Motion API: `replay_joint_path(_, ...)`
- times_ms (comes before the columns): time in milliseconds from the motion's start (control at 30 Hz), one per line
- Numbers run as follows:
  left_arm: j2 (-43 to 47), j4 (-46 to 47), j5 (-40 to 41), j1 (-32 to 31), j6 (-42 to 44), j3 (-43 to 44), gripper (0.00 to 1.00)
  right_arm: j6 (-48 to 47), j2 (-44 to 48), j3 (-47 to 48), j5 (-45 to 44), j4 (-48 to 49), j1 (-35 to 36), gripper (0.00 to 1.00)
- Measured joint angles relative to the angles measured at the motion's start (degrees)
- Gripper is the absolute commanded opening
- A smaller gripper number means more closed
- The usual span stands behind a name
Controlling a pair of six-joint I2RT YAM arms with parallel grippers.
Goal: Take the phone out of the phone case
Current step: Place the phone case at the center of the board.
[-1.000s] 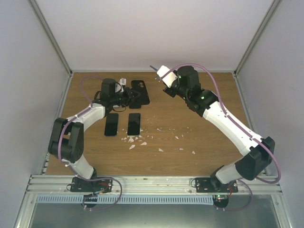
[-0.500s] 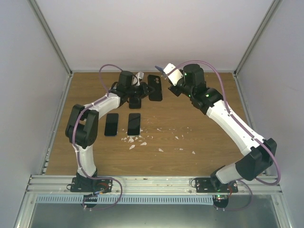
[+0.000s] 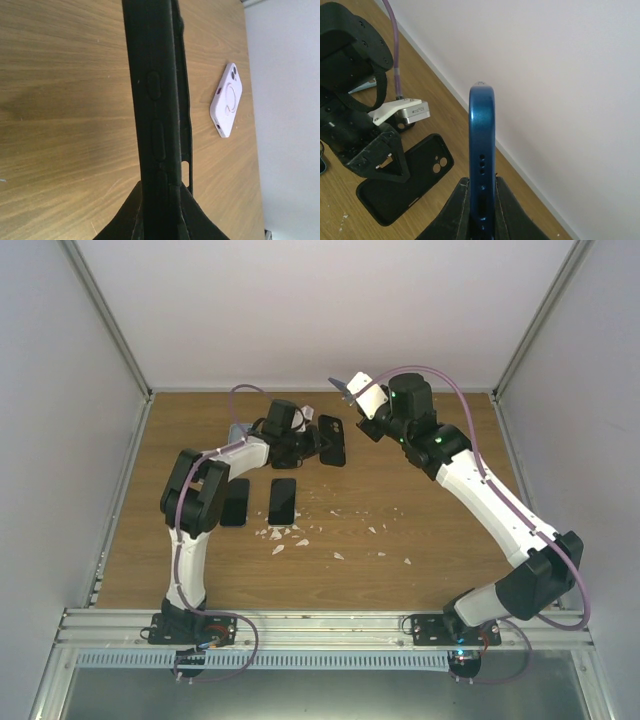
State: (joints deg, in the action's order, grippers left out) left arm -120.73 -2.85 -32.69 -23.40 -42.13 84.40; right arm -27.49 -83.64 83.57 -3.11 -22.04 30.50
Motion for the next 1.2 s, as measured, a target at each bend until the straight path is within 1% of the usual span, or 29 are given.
replay_joint_path(333, -4.15, -3.28, 5.25, -0.55, 2.51, 4.48, 0.01, 0.04, -0.02, 0.00, 0.20, 0.00, 0.00, 0.01)
replay_joint_path(400, -5.14, -4.20, 6.32, -0.72, 2.95, 5.29, 0.05, 0.20, -0.04, 0.00, 0.35, -0.02, 0.00, 0.01)
replay_joint_path(500, -6.45, -5.64, 7.72, -1.03, 3.30, 6.73, 0.06, 0.37, -0.09, 0.00, 0.63, -0.04, 0.00, 0.01)
replay_joint_path(633, -8.09, -6.95, 10.10, -1.70, 3.80, 8.85, 0.11, 0.44, -0.46, 0.00, 0.72, -0.04, 0.00, 0.00)
replay_joint_path(767, -8.50, -8.28, 12.24, -2.36, 4.39, 9.66, 0.21, 0.79, -0.79, 0.00, 0.92, -0.44, -0.02, 0.00)
replay_joint_path(933, -8.57, -9.49, 15.04, -2.99, 5.09, 10.71, 0.37, 1.07, -0.79, 0.00, 1.64, -0.59, -0.02, 0.01)
replay_joint_path(1067, -8.57, -9.92, 16.74, -3.26, 5.40, 11.21, 0.43, 1.29, -0.79, 0.00, 1.92, -0.70, -0.02, 0.01)
replay_joint_path(1200, -8.57, -10.36, 17.81, -3.37, 5.75, 11.21, 0.54, 1.40, -0.79, 0.00, 1.97, -0.70, -0.04, 0.01)
